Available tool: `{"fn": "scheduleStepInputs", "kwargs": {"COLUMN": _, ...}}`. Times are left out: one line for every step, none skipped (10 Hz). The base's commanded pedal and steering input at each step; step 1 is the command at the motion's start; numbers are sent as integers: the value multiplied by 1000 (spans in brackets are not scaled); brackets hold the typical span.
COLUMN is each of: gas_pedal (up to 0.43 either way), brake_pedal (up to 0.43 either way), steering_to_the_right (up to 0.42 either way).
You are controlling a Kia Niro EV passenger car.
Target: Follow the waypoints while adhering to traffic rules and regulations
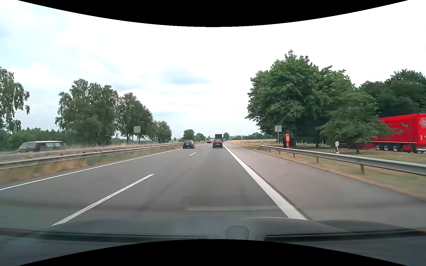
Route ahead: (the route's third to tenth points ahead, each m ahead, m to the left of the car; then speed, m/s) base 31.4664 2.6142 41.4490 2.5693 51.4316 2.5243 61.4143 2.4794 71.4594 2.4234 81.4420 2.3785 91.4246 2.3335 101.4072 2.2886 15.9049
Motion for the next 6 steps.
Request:
{"fn": "scheduleStepInputs", "kwargs": {"gas_pedal": 0, "brake_pedal": 0, "steering_to_the_right": -2}}
{"fn": "scheduleStepInputs", "kwargs": {"gas_pedal": 0, "brake_pedal": 0, "steering_to_the_right": -1}}
{"fn": "scheduleStepInputs", "kwargs": {"gas_pedal": 0, "brake_pedal": 0, "steering_to_the_right": -1}}
{"fn": "scheduleStepInputs", "kwargs": {"gas_pedal": 0, "brake_pedal": 0, "steering_to_the_right": -1}}
{"fn": "scheduleStepInputs", "kwargs": {"gas_pedal": 0, "brake_pedal": 0, "steering_to_the_right": -1}}
{"fn": "scheduleStepInputs", "kwargs": {"gas_pedal": 0, "brake_pedal": 0, "steering_to_the_right": -1}}
